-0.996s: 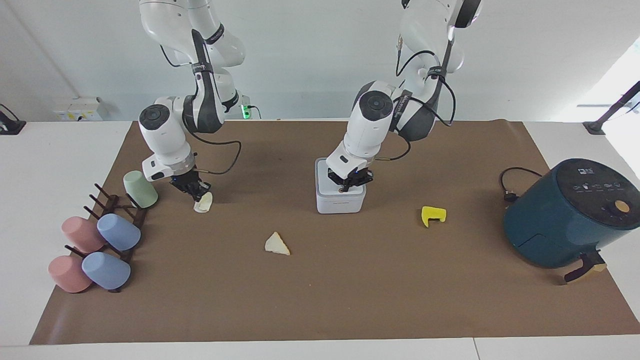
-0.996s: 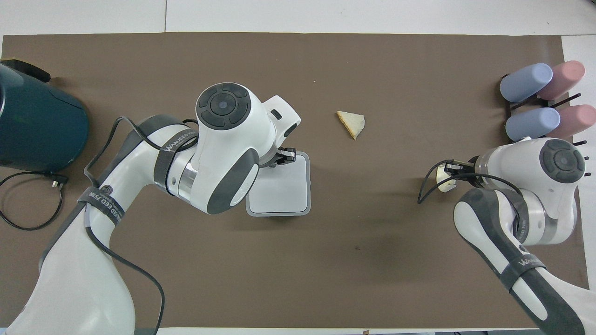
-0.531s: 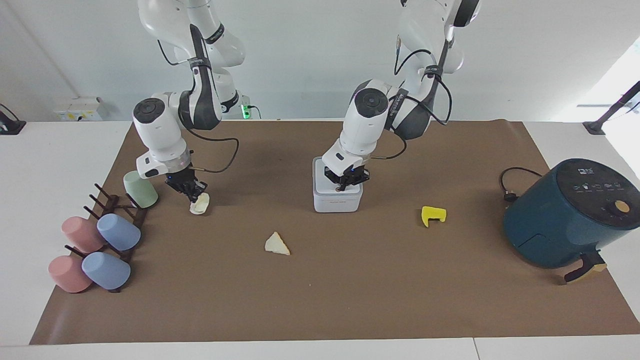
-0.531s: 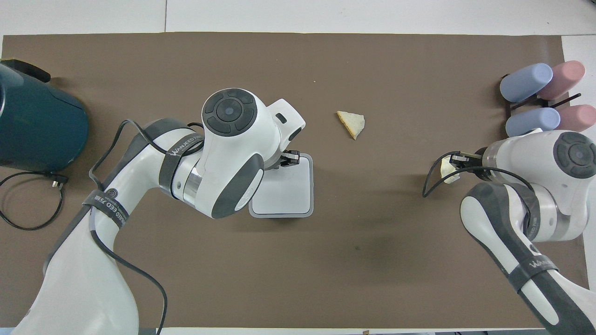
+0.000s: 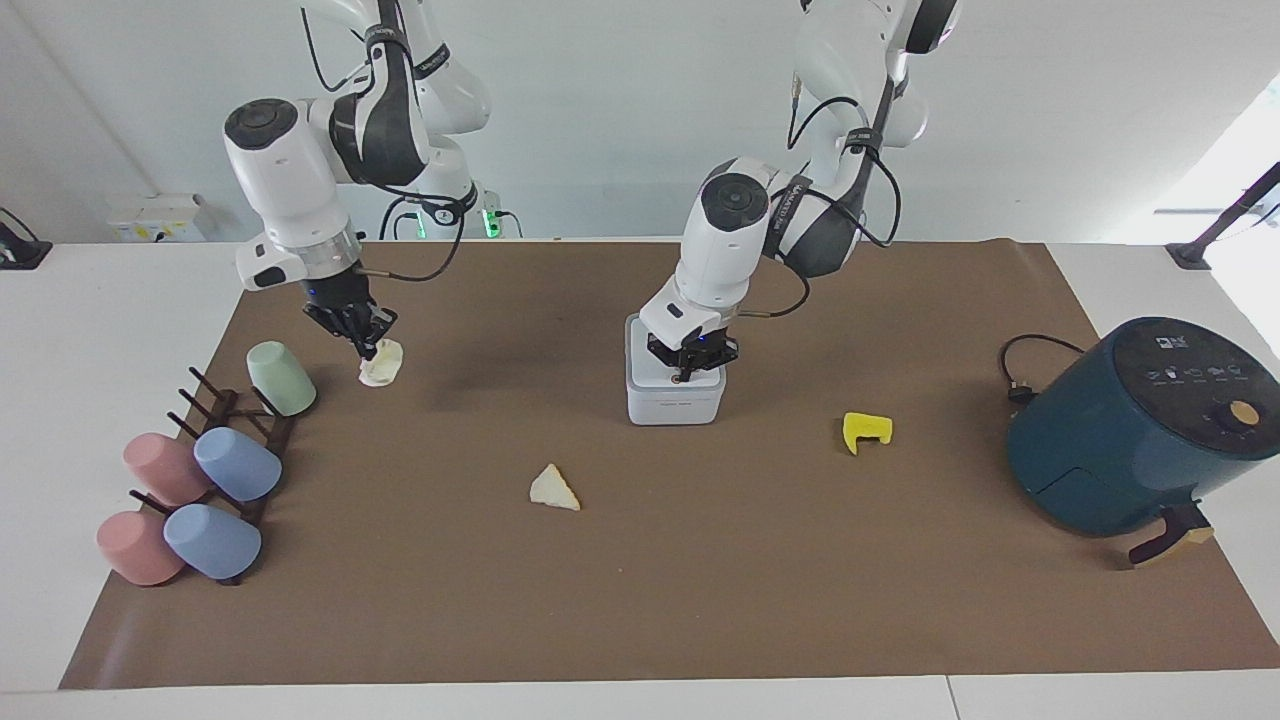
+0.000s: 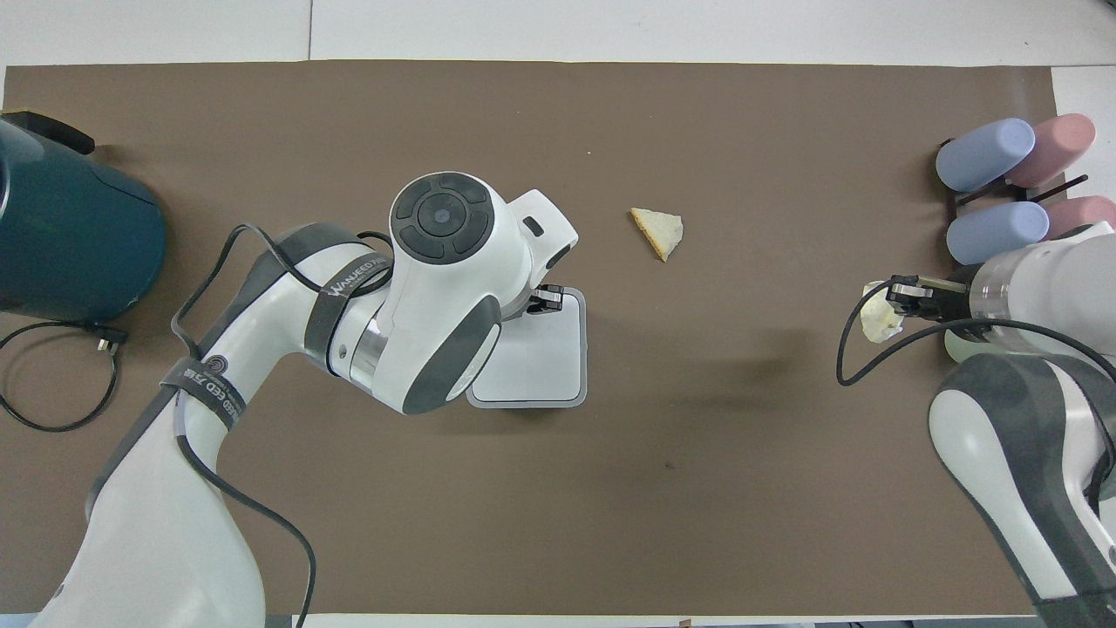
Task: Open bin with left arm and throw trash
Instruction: 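Lift the lid with the left gripper while the right gripper grasps the scrap, then drop the cream scrap into the open bin with the right gripper, then grasp the cheese wedge with the right gripper, then grasp the sponge with the left gripper while the right gripper lifts the wedge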
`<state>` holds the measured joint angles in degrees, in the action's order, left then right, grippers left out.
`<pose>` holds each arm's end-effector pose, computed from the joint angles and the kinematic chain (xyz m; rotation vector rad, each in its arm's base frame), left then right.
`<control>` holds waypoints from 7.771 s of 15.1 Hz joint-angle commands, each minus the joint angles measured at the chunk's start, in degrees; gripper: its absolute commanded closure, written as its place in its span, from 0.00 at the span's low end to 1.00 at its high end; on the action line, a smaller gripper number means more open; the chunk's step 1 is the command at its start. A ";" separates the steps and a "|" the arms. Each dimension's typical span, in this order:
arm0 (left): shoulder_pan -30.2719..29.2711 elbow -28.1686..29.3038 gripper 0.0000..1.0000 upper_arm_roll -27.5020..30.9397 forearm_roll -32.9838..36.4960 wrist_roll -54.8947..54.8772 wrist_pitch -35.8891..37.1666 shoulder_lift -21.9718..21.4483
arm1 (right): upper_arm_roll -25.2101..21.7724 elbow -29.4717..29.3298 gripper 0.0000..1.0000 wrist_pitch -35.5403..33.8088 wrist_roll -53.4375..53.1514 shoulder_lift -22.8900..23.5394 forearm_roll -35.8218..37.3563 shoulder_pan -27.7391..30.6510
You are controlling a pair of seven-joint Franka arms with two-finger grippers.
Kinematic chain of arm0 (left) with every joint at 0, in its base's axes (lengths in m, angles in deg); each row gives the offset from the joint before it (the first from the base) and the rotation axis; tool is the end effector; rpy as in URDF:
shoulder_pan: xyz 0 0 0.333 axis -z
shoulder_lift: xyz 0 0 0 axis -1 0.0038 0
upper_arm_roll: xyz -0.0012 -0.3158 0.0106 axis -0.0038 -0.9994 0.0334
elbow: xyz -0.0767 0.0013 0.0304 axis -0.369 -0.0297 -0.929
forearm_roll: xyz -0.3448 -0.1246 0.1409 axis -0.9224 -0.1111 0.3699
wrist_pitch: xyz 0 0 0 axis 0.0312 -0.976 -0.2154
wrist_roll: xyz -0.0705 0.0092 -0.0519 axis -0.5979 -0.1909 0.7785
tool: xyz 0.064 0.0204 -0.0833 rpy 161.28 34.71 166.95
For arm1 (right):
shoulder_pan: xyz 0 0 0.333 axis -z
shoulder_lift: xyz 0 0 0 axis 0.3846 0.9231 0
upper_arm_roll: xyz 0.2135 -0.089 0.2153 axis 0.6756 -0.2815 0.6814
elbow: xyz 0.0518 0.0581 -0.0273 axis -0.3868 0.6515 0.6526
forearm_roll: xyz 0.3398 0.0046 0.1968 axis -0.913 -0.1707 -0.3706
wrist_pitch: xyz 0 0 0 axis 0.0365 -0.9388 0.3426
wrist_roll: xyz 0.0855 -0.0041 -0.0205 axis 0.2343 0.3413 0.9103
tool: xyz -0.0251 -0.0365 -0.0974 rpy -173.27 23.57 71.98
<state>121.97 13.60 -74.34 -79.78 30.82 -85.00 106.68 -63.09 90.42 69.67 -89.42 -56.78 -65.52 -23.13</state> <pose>0.5144 -0.3994 0.4145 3.0609 -0.2898 -0.0393 0.5098 0.0040 0.4716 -3.0917 0.4801 -0.1820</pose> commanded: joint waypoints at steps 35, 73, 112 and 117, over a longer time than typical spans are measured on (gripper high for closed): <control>-20.13 -0.86 1.00 1.50 -5.21 -21.44 33.34 -25.63 | 4.58 -17.10 1.00 10.58 -20.22 14.99 -9.56 -28.83; -31.05 -0.60 0.00 1.86 0.51 -29.63 30.61 -25.19 | 3.96 -20.69 0.00 -18.13 1.65 5.06 0.81 -1.07; -22.34 21.11 0.63 1.68 -0.55 -46.68 -15.97 -2.96 | 5.02 -17.45 1.00 25.98 -2.74 36.27 8.72 -15.13; -22.61 20.85 1.00 1.77 -0.55 -46.95 -15.44 -2.87 | 5.19 -17.45 1.00 20.12 -4.22 30.58 8.72 -14.52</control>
<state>99.09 33.34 -73.05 -79.38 -15.08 -99.34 104.47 -58.20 71.52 93.37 -90.89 -21.60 -58.18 -38.03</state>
